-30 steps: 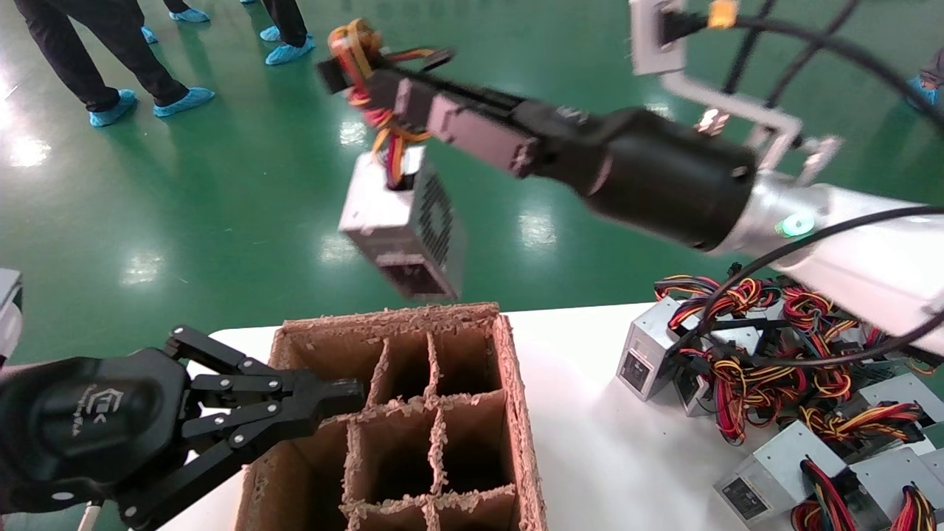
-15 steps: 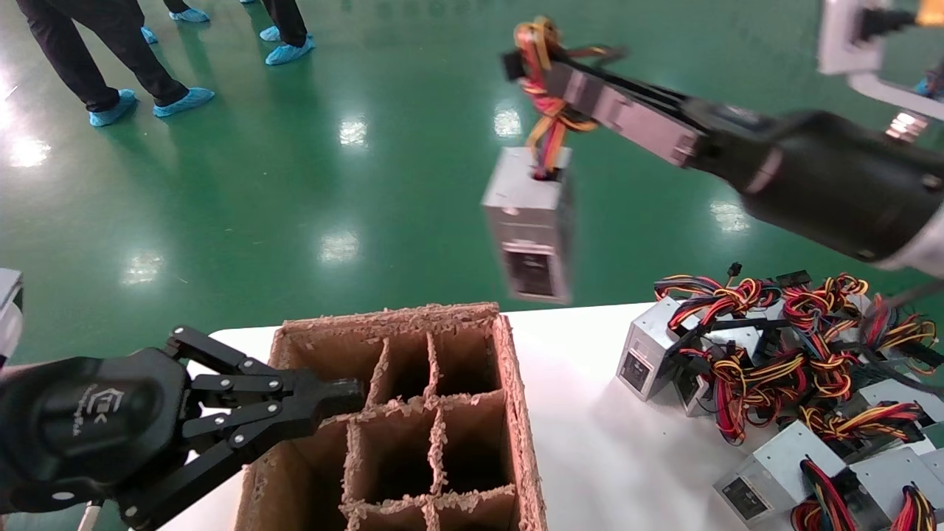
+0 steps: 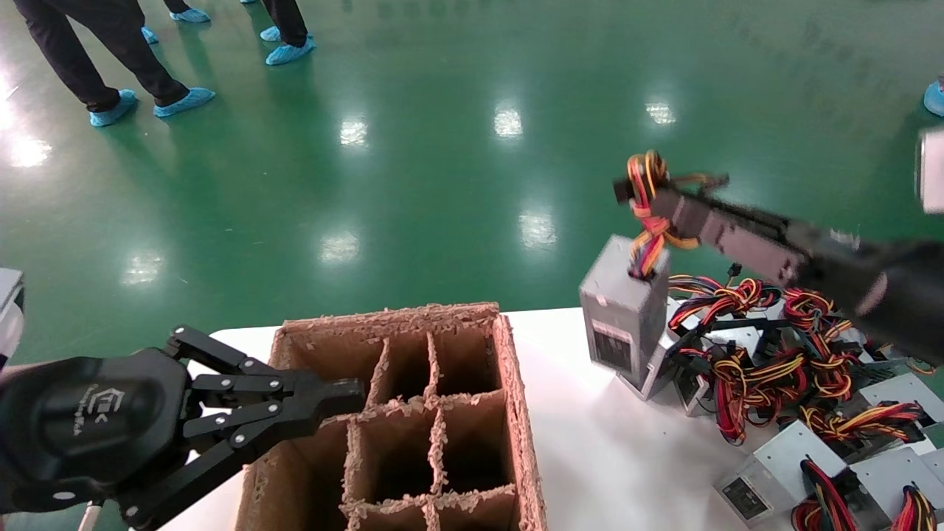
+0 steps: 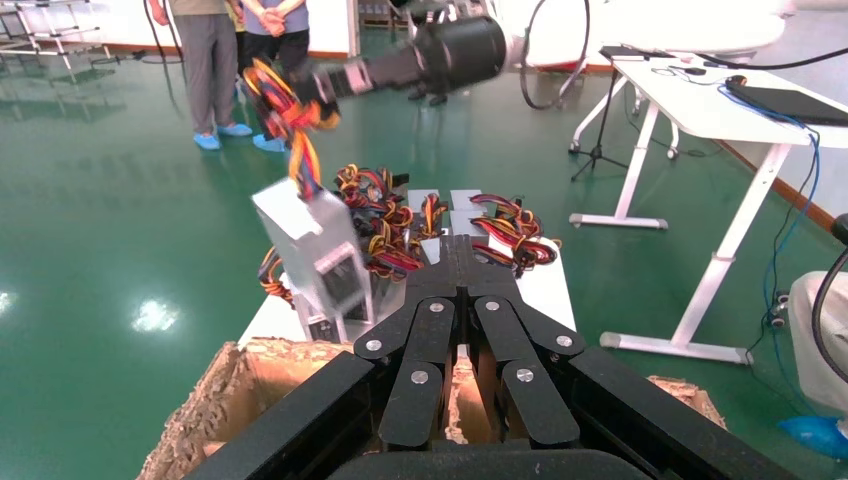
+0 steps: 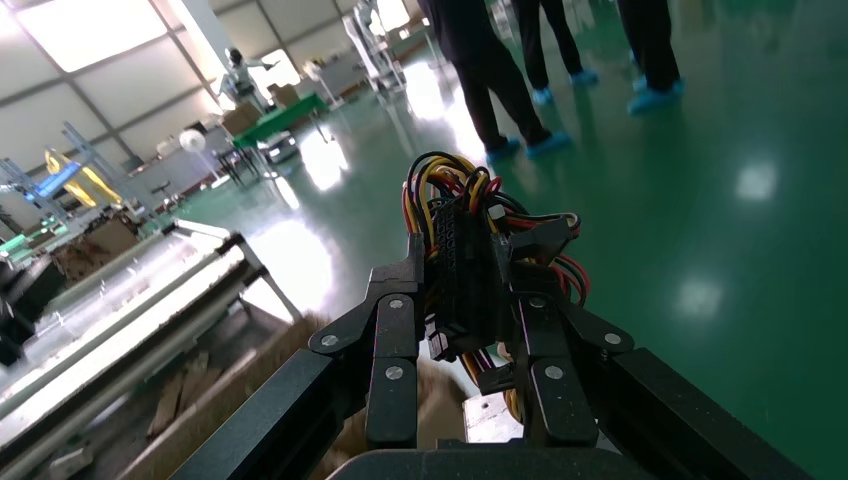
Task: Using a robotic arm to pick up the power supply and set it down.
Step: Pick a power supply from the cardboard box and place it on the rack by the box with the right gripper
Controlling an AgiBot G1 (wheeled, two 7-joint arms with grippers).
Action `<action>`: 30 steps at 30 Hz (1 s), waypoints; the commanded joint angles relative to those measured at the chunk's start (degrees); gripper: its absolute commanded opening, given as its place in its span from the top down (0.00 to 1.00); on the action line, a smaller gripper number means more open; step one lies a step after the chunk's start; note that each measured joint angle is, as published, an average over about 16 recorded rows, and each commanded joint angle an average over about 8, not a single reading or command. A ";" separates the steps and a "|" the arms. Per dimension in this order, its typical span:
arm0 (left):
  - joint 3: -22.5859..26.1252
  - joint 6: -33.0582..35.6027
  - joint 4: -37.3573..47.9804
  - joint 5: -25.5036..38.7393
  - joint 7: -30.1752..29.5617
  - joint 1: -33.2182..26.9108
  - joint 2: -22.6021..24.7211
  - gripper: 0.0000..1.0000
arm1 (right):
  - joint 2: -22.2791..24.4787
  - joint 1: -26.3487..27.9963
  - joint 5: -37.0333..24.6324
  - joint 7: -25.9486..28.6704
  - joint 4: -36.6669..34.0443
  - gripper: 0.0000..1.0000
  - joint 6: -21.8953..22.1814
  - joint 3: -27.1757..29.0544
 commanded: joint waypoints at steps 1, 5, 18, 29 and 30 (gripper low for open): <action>0.00 0.00 0.00 0.00 0.00 0.00 0.00 1.00 | 1.34 -1.90 0.55 -0.20 0.56 1.00 0.16 -0.05; 0.00 0.00 0.00 0.00 0.00 0.00 0.00 1.00 | 2.61 -5.48 1.28 -0.86 0.77 1.00 0.41 -0.63; 0.00 0.00 0.00 0.00 0.00 0.00 0.00 1.00 | 4.15 -14.62 4.36 -3.28 -2.22 1.00 0.13 -1.88; 0.00 0.00 0.00 0.00 0.00 0.00 0.00 1.00 | 3.44 -18.21 5.26 -4.93 -6.87 1.00 0.96 -2.49; 0.00 0.00 0.00 0.00 0.00 0.00 0.00 1.00 | 3.27 -18.32 5.26 -5.07 -7.32 1.00 1.13 -2.52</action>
